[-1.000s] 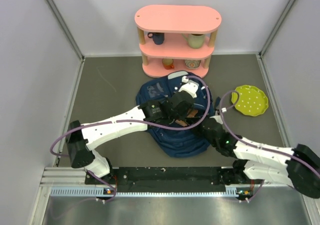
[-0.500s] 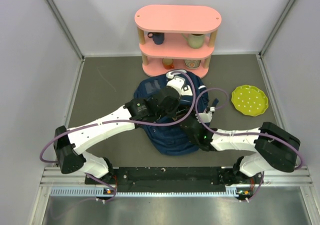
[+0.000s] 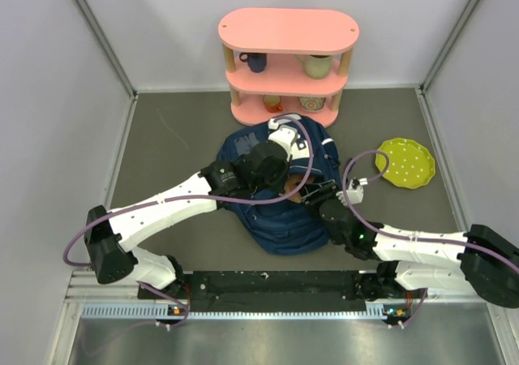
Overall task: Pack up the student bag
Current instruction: Place the stationery in the student bag.
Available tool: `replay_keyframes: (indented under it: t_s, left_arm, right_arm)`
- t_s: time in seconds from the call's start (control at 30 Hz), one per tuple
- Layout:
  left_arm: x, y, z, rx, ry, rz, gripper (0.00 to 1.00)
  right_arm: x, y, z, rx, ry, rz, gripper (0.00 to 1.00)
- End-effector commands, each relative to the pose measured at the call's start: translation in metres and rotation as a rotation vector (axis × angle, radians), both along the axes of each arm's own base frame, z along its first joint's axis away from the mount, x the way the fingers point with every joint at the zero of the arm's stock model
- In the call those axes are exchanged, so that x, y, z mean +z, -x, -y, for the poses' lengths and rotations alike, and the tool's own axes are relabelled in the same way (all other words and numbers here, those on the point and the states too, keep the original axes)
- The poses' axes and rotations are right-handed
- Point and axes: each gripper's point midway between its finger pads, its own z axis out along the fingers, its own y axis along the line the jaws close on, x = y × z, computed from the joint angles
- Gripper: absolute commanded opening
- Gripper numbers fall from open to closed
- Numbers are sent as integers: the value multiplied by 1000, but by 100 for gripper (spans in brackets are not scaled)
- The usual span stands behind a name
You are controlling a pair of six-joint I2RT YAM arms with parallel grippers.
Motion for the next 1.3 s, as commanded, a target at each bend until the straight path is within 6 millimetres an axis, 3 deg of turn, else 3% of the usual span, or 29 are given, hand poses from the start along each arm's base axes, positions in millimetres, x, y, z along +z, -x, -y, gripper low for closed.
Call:
replay_keyframes:
  t_s: [0.0, 0.13, 0.23, 0.37, 0.57, 0.6, 0.63, 0.67, 0.7, 0.73, 0.87, 0.9, 0.93, 1.0, 1.1, 1.27]
  left_arm:
    - [50, -10, 2, 46, 171, 85, 0]
    - [51, -9, 0, 46, 170, 86, 0]
    - [50, -9, -2, 49, 168, 86, 0]
    - [49, -9, -2, 50, 174, 80, 0]
    - [49, -3, 8, -13, 173, 55, 0]
    - [51, -2, 9, -17, 174, 50, 0]
    - [48, -1, 9, -19, 165, 42, 0]
    - [46, 0, 9, -25, 154, 37, 0]
    - [46, 0, 9, -29, 152, 35, 0]
    - [46, 2, 8, -38, 151, 31, 0]
    - [45, 7, 4, -49, 129, 14, 0]
    - [47, 7, 4, -47, 130, 14, 0]
    - [45, 6, 3, -45, 124, 14, 0]
    - [42, 7, 0, -43, 108, 8, 0]
    - [39, 6, -4, -29, 98, 10, 0]
    - [25, 1, -10, 2, 70, -4, 0]
  right_arm:
    - [-12, 6, 6, 24, 65, -23, 44]
    - [-10, 14, 3, 74, 37, -25, 39]
    - [-19, 20, 9, 84, 48, -40, 22]
    - [-13, 22, 15, 76, 26, -27, 0]
    - [9, 8, -2, 58, -31, 32, 0]
    - [2, 4, -6, 52, -30, 19, 0]
    - [14, 0, -13, 47, -80, 42, 0]
    - [17, -3, -17, 45, -94, 50, 0]
    - [6, -7, -21, 29, -73, 36, 0]
    - [19, -14, -29, 19, -115, 67, 0]
    - [24, -32, -55, 6, -183, 115, 0]
    - [27, -32, -65, 42, -187, 132, 2]
    - [18, -34, -74, 62, -173, 132, 16]
    - [24, -31, -84, 103, -232, 156, 25]
    - [20, -25, -84, 137, -252, 185, 34]
    - [15, -11, -67, 174, -172, 222, 48]
